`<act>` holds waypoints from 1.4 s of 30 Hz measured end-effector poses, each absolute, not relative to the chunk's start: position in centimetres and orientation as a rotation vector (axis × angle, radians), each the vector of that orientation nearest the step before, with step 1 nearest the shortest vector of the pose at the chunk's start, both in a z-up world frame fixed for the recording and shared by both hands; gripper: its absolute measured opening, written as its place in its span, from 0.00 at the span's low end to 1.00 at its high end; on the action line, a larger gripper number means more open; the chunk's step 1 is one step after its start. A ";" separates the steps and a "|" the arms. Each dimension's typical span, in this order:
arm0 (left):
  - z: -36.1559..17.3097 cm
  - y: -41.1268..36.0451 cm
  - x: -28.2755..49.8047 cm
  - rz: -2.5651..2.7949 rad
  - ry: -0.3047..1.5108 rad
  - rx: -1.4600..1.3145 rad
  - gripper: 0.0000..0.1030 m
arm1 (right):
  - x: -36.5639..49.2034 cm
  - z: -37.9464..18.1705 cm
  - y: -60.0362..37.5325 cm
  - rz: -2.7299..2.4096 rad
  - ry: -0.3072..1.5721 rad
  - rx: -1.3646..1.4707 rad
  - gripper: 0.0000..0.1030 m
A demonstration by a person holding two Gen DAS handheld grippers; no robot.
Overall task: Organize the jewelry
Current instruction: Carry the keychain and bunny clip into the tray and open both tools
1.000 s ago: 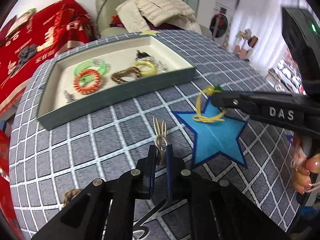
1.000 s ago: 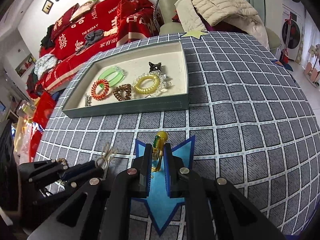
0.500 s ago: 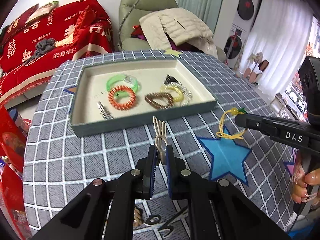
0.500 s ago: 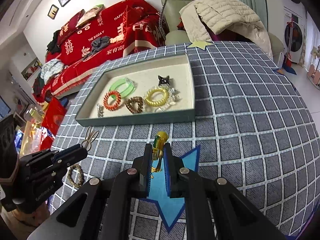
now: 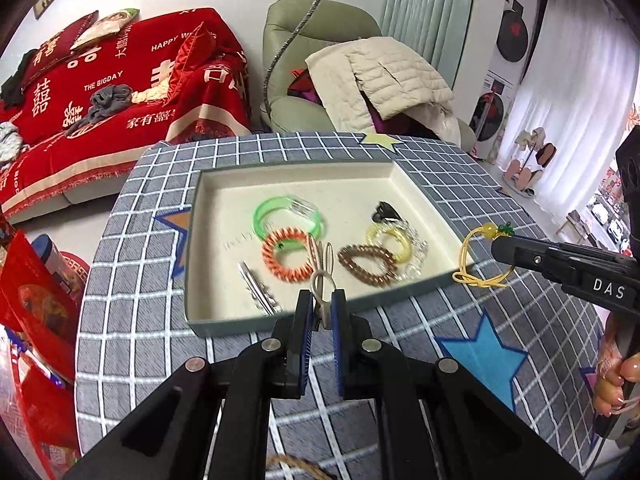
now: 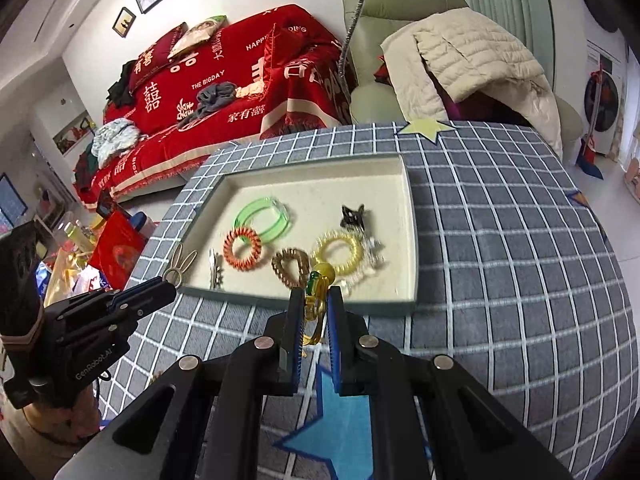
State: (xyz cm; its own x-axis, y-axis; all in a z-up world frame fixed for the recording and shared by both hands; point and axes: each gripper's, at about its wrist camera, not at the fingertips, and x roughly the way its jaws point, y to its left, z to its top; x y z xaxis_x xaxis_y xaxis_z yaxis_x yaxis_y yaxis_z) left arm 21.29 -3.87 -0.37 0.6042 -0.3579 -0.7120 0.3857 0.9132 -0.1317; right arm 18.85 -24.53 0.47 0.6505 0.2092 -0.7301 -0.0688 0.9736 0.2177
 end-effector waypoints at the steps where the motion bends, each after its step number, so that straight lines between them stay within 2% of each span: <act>1: -0.4 -3.9 21.6 -0.425 0.815 0.040 0.29 | 19.3 0.5 -24.5 0.161 0.850 0.178 0.12; 21: -3.9 -3.2 30.7 -0.246 0.870 0.053 0.29 | 28.1 -2.9 -24.1 0.199 0.853 0.309 0.12; 39: -7.3 -3.9 32.5 -0.195 0.937 0.140 0.29 | 30.0 -6.9 -24.0 0.109 0.940 0.229 0.13; 40: -7.2 -4.0 32.5 -0.193 0.933 0.147 0.29 | 30.0 -6.9 -24.0 0.106 0.941 0.224 0.14; 41: -7.2 -4.2 32.5 -0.189 0.930 0.153 0.29 | 30.0 -6.9 -24.1 0.101 0.944 0.224 0.19; 42: -7.2 -4.2 32.4 -0.189 0.927 0.158 0.29 | 29.9 -6.9 -24.1 0.097 0.946 0.224 0.32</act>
State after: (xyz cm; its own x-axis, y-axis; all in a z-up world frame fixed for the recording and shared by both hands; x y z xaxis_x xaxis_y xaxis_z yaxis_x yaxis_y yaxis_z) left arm 32.42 -4.24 -7.18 0.5859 -0.0935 -0.8050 0.2290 0.9719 0.0538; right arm 29.94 -24.09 -6.92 0.5829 0.1798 -0.7924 0.0159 0.9725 0.2324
